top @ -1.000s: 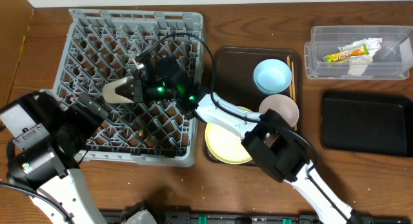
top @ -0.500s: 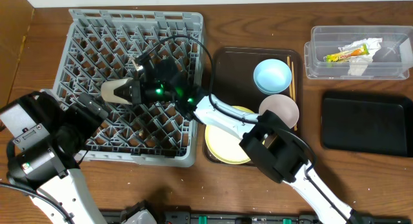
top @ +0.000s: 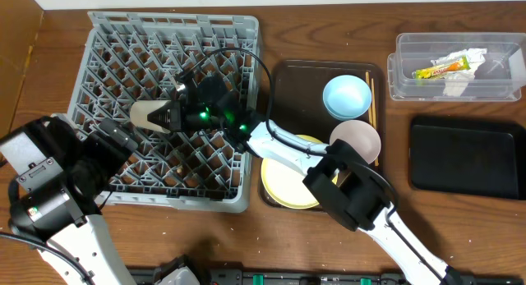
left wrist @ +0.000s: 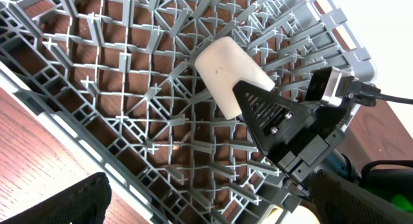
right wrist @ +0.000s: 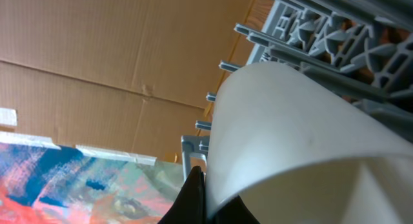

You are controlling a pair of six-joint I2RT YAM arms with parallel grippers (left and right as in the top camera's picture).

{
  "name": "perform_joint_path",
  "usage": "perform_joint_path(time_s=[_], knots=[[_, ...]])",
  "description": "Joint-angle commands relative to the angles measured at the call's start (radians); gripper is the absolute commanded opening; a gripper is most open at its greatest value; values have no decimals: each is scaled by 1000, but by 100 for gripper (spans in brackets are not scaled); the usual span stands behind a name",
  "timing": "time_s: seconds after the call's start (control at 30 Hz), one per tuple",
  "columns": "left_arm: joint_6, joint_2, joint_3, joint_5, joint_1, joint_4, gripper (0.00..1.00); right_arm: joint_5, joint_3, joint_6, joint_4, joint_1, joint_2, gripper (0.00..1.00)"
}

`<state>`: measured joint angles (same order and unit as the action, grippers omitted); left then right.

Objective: Sort waste into correct bins and load items into the dishwasher
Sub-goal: 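Place the white cup upside down into the tilted dish rack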

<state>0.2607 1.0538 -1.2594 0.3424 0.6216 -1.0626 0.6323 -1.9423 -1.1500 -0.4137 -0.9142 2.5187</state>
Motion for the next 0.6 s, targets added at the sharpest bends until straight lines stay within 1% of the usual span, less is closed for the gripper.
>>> perform_joint_path(time_s=[0.0,0.1,0.17,0.27,0.47,0.57], knots=[[-13,-3,-21,13,6,1,100,80,7,-36,5,-26,51,1],[-13,-3,-21,13,6,1,100,83,7,-36,21,-26,43,1],[-13,-3,-21,13,6,1,100,82,7,-35,61,-24,30,2],[-13,-3,-21,13,6,1,100,62,6,-6,161,-24,6,3],[-13,-3,-21,13,6,1,100,-32,6,111,408,-23,-66,5],[-13,-3,-21,13,6,1,100,-68,6,146,486,-15,-109,8]])
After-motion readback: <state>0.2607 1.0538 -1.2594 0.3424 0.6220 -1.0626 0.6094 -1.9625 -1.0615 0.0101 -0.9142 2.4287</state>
